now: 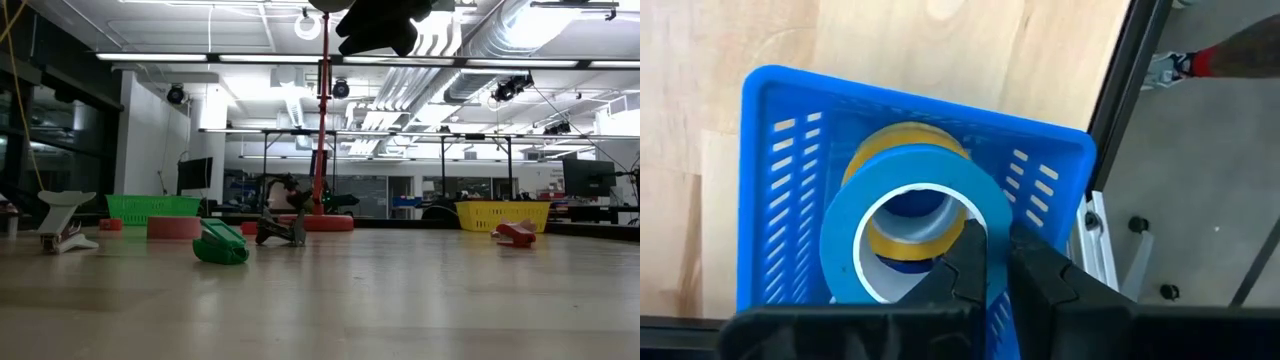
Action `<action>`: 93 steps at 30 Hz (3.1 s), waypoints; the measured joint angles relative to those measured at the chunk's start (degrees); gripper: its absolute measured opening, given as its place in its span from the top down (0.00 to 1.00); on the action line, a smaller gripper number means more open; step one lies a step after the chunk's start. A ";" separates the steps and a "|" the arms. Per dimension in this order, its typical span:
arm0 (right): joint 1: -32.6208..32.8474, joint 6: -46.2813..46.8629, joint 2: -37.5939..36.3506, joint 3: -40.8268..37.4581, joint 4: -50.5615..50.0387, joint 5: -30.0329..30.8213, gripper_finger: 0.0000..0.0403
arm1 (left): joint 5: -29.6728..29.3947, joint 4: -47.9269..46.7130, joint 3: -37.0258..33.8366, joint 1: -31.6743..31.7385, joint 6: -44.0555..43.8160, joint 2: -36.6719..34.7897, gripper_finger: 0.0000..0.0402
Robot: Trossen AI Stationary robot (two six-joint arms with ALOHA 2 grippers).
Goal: Pick and place Stapler, Stapler remover, tape
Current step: Put the light blue tape into the blue basket, then put the pink tape into the blue basket
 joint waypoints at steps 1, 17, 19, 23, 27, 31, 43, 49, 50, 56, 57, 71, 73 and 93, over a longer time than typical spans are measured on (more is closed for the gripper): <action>-0.02 -0.26 0.00 0.00 0.00 0.00 0.56 | -0.03 0.22 0.00 0.00 -0.10 0.06 0.97; -0.01 -3.78 0.00 0.00 -0.46 -0.19 0.56 | -0.24 0.90 0.02 0.06 -4.42 0.35 1.00; 0.00 -4.04 0.00 0.00 -0.83 -0.18 0.56 | -0.06 1.13 0.02 0.00 -5.84 0.35 1.00; -0.02 -5.37 0.00 0.00 -1.45 -0.20 0.56 | 1.43 3.55 0.02 0.07 -6.16 0.35 0.99; -0.04 -6.10 0.00 0.00 -1.84 -0.20 0.56 | 2.50 4.55 1.26 0.07 -9.05 0.05 0.99; -0.04 -7.72 0.00 0.00 -1.89 -0.05 0.56 | -1.61 -3.50 7.07 0.00 -10.46 -0.01 0.99; -1.02 -9.40 0.00 0.00 -1.93 -0.20 0.56 | -2.98 -25.54 14.20 0.81 -13.47 -0.13 0.99; -1.29 -10.02 0.00 0.00 -2.16 -0.09 0.56 | 1.19 -24.77 9.48 3.51 -12.80 -0.06 0.99; -1.29 -10.14 0.00 0.00 -2.10 -0.13 0.56 | 1.60 -24.03 8.52 3.99 -12.16 -0.06 0.99; -1.85 -10.23 0.00 0.00 -2.20 -0.20 0.56 | 3.99 -20.64 4.53 5.51 -11.81 -0.04 0.99; -1.91 -10.23 0.00 0.00 -2.25 -0.21 0.56 | 4.13 -19.65 4.28 5.47 -11.95 -0.04 0.99; -1.95 -9.87 0.00 0.00 -2.53 -0.22 0.56 | 7.96 -5.97 4.04 5.27 -9.27 -0.04 0.99; -1.95 -9.87 0.00 0.00 -2.52 -0.22 0.56 | 7.69 -4.93 4.04 5.27 -8.95 -0.04 0.99; -2.88 -7.02 0.00 0.00 -6.86 -0.22 0.56 | -13.88 -23.39 8.11 19.72 1.96 -5.14 0.94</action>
